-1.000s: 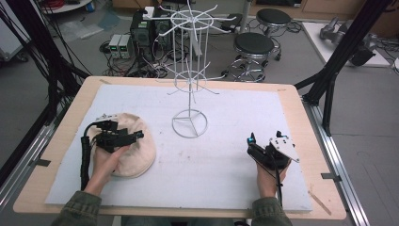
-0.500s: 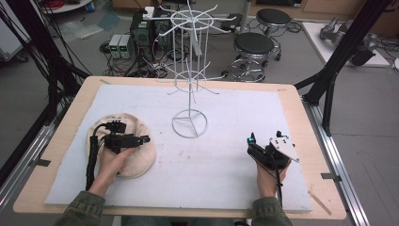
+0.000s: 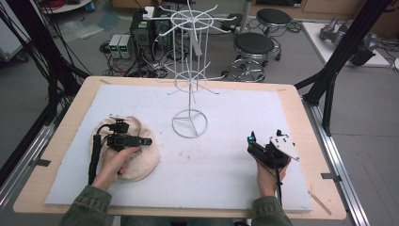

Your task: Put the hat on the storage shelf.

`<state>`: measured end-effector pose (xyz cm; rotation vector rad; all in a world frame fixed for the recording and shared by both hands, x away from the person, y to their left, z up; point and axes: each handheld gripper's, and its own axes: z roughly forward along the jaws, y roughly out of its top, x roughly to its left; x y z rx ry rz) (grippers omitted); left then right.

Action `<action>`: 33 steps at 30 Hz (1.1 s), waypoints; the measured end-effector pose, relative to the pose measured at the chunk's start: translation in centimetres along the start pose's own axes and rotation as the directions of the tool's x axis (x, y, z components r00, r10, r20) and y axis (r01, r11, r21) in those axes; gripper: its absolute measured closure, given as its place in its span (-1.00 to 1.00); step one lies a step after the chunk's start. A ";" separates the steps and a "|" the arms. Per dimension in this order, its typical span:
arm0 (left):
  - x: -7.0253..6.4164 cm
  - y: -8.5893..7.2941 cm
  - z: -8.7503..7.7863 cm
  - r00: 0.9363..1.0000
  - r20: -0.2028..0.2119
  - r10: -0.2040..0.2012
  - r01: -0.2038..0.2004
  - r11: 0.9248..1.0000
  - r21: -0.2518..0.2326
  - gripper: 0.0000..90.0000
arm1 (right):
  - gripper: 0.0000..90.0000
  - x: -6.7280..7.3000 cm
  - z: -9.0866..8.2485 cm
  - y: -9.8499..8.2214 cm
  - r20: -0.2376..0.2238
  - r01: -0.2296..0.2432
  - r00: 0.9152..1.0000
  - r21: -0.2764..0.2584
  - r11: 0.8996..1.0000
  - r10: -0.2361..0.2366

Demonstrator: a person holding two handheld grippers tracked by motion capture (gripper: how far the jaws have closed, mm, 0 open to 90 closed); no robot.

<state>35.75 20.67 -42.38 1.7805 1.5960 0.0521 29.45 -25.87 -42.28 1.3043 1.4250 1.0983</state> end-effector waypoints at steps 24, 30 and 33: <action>-0.1 0.2 -0.2 0.980 0.194 0.038 -0.037 0.999 -0.007 0.78 | -0.77 0.4 0.4 0.1 -0.004 0.032 0.999 -0.001 0.999 -0.032; -0.9 -0.4 -1.1 0.976 0.182 0.117 -0.114 0.993 -0.028 0.78 | -0.77 0.6 0.3 0.1 -0.010 0.029 1.000 -0.003 1.000 -0.029; -1.1 -0.8 -2.4 0.969 0.197 0.146 -0.134 0.988 -0.073 0.79 | -0.77 0.7 0.3 0.1 -0.017 0.030 0.999 0.000 1.000 -0.030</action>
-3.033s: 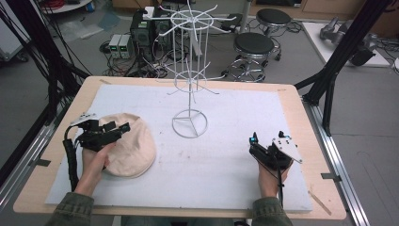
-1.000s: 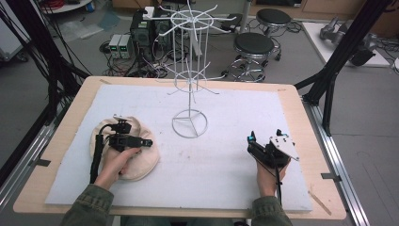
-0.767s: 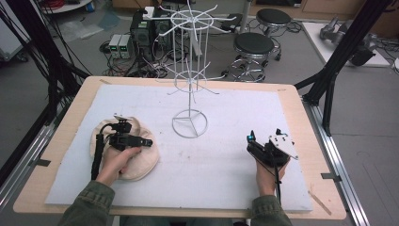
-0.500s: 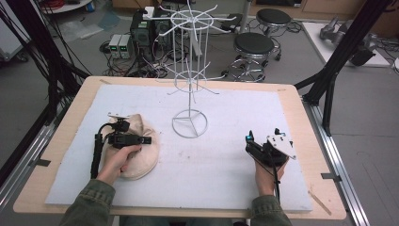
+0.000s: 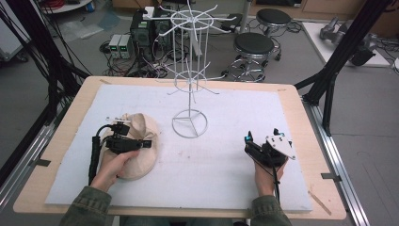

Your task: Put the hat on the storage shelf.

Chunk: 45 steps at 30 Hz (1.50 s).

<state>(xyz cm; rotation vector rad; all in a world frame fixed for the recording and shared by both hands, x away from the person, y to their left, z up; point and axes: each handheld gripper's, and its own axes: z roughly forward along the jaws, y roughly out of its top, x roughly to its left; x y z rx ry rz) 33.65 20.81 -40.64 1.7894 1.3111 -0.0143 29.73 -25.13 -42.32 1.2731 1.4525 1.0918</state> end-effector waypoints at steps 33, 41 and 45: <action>-4.7 0.9 -9.1 0.865 0.130 0.484 -0.349 0.769 -0.536 0.79 | -0.77 -0.5 -0.5 0.1 -0.010 -0.079 0.997 -0.014 0.997 0.079; -6.3 2.4 -10.1 0.815 0.053 0.577 -0.432 0.666 -0.608 0.79 | -0.77 -0.5 -0.2 0.1 -0.009 -0.079 0.997 -0.019 0.997 0.079; -7.1 3.4 -11.1 0.783 0.026 0.622 -0.467 0.615 -0.636 0.79 | -0.77 -0.5 -0.2 0.2 -0.009 -0.087 0.996 -0.022 0.996 0.087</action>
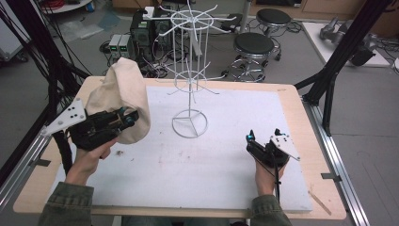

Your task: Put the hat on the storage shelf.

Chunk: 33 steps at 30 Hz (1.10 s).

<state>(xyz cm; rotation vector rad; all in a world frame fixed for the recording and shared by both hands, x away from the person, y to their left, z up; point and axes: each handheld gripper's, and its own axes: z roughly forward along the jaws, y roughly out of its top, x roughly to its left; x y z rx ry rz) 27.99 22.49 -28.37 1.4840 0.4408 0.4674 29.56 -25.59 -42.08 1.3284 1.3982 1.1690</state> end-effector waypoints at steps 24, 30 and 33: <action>1.0 8.7 3.2 0.989 0.020 0.150 -0.149 0.988 -0.027 0.78 | -0.77 -0.1 -0.4 0.2 -0.017 -0.012 1.000 -0.018 1.000 0.012; 1.4 10.5 4.4 0.982 -0.003 0.190 -0.190 0.981 -0.039 0.78 | -0.77 0.0 -0.4 0.1 -0.023 -0.006 1.000 -0.014 1.000 0.006; 1.6 11.5 5.2 0.978 0.001 0.207 -0.206 0.977 -0.047 0.78 | -0.77 0.0 -0.4 0.2 -0.023 -0.006 1.000 -0.016 1.000 0.005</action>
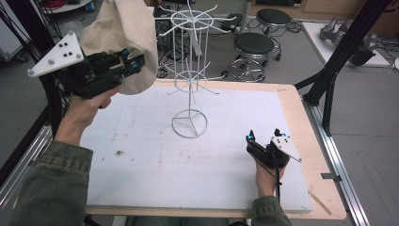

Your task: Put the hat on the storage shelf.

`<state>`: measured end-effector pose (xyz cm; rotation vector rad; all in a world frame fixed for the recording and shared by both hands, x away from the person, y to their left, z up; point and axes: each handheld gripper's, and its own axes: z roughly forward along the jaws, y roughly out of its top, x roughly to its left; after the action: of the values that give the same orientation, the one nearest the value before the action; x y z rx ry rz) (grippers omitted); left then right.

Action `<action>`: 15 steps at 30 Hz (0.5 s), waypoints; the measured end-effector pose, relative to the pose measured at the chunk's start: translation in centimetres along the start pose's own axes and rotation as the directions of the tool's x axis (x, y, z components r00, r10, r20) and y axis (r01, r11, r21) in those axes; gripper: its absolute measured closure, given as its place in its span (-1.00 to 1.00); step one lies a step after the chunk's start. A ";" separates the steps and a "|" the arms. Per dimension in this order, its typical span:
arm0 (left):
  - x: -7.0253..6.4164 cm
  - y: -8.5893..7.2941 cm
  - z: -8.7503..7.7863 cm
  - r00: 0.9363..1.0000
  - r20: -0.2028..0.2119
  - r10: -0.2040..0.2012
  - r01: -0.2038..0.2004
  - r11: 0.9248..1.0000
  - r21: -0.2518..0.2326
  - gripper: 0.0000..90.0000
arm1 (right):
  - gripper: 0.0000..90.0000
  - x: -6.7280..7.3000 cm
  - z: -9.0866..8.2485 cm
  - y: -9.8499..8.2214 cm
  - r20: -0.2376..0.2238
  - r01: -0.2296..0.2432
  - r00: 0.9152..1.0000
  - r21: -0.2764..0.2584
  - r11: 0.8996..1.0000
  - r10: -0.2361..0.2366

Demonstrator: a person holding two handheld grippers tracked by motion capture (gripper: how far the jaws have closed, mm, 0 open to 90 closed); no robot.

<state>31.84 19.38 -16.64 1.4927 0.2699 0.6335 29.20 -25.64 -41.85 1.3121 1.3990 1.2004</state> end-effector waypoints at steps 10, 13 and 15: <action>0.9 2.2 3.9 0.999 0.039 0.028 -0.028 1.000 0.011 0.78 | -0.77 -0.1 0.0 0.0 -0.001 -0.002 1.000 0.000 1.000 0.002; 1.0 2.5 4.7 0.998 0.059 0.024 -0.024 1.000 -0.001 0.78 | -0.77 -0.1 0.1 0.0 -0.004 -0.004 1.000 0.000 1.000 0.004; 1.0 2.5 5.3 0.998 0.065 0.028 -0.028 1.000 -0.002 0.78 | -0.77 -0.1 0.1 0.0 -0.005 -0.003 1.000 0.000 1.000 0.003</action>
<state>34.94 15.39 -13.51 1.5147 0.1991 0.6062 29.29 -25.69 -41.89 1.3118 1.4014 1.2065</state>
